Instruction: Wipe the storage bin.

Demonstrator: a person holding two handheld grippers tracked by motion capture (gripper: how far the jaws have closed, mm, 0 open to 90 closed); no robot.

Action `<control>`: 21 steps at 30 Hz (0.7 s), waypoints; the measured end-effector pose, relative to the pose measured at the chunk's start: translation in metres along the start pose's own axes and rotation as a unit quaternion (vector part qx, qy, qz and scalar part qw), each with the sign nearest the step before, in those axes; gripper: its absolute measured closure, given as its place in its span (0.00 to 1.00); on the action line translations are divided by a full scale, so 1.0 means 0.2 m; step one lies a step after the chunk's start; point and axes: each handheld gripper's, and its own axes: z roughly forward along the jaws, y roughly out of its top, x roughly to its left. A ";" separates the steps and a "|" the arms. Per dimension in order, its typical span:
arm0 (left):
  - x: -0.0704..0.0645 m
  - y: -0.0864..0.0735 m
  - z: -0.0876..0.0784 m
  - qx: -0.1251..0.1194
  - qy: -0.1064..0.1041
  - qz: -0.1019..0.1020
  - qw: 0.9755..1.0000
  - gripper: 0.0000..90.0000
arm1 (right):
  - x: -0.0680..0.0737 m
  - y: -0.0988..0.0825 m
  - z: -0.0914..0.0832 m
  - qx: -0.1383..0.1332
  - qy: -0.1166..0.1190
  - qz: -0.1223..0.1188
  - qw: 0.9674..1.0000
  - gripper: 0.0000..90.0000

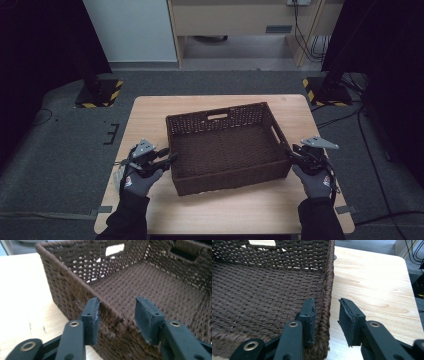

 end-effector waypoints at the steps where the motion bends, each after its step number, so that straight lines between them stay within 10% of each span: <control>1: 0.00 0.00 0.00 0.000 0.000 -0.001 1.000 0.59 | 0.00 0.00 -0.01 0.000 0.003 0.001 1.000 0.72; 8: -0.05 0.00 -0.03 0.012 0.000 -0.002 1.000 0.60 | 0.00 0.00 -0.03 0.014 -0.005 0.010 1.000 0.89; 21: 0.06 0.04 0.02 -0.011 0.018 -0.006 1.000 0.52 | -0.03 0.03 0.06 0.000 -0.031 0.007 0.999 0.88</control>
